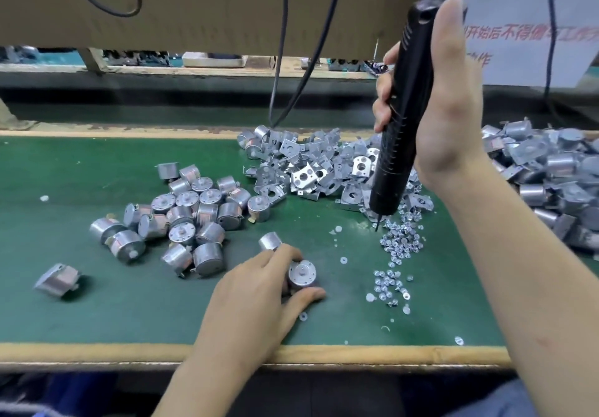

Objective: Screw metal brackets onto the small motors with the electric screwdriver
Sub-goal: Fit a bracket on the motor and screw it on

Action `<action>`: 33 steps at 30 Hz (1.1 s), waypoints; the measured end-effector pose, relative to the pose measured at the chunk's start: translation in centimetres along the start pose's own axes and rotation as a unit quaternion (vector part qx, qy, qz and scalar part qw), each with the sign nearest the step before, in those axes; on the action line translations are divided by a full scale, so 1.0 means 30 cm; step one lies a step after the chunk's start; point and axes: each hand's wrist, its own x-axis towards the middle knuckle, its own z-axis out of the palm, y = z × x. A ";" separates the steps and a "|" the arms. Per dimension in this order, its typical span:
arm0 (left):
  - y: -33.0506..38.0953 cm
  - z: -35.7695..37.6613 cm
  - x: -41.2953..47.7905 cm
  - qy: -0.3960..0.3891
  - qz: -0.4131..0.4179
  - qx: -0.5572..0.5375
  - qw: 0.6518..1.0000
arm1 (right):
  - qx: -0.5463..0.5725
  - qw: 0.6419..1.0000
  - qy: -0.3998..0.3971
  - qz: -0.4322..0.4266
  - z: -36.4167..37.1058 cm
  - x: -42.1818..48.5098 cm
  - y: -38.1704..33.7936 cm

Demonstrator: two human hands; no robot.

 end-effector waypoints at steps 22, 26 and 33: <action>0.002 -0.012 -0.018 0.029 -0.010 0.018 0.999 | 0.006 0.999 0.033 -0.010 -0.033 0.010 0.089; 0.005 -0.018 -0.021 0.024 -0.004 0.017 1.000 | 0.015 1.000 0.023 -0.008 -0.031 0.011 0.079; 0.003 -0.013 -0.023 0.028 -0.006 0.009 1.000 | 0.020 1.000 0.004 -0.011 -0.019 0.004 0.064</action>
